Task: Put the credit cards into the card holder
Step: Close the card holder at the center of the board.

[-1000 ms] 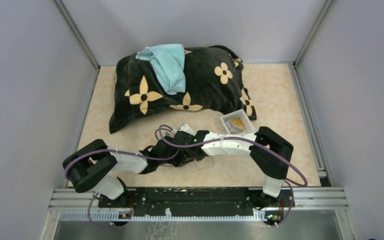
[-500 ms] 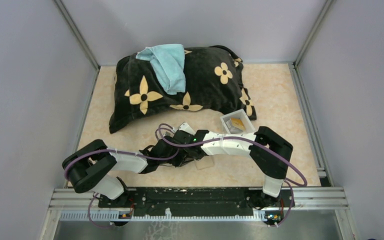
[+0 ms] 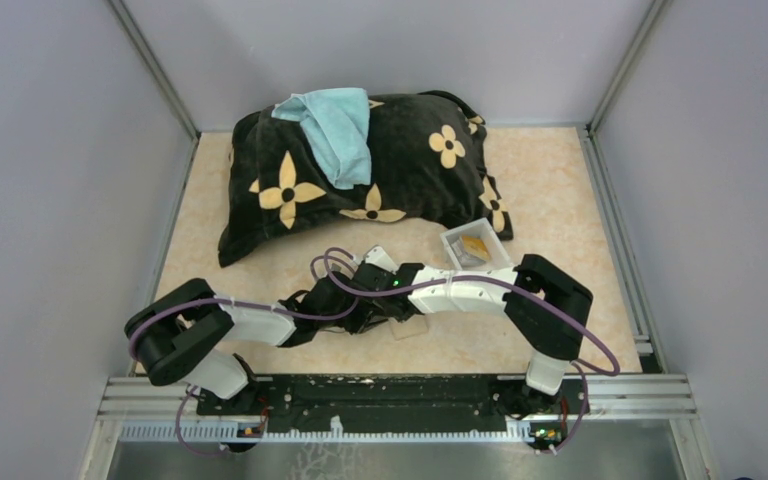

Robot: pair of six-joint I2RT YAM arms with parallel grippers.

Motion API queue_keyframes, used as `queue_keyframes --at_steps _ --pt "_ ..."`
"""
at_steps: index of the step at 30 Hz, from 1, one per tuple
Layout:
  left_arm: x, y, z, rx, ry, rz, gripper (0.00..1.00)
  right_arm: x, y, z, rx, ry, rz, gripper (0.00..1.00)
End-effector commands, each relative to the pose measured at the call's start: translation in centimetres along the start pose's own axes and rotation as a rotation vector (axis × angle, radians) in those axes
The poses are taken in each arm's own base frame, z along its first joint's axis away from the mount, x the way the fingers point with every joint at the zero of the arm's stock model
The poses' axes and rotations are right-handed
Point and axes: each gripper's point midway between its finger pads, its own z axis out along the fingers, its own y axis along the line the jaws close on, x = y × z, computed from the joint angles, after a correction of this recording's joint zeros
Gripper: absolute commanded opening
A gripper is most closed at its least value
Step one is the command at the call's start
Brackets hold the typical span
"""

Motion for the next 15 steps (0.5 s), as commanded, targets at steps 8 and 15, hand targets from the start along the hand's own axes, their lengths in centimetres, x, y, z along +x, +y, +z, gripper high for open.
queue_keyframes --at_steps 8,15 --pt "0.48 4.22 0.17 -0.159 0.023 0.051 0.22 1.03 0.24 -0.15 0.007 0.033 -0.014 0.00" --pt "0.55 4.11 0.38 -0.157 0.027 0.055 0.22 1.53 0.60 -0.12 -0.003 0.045 -0.014 0.00"
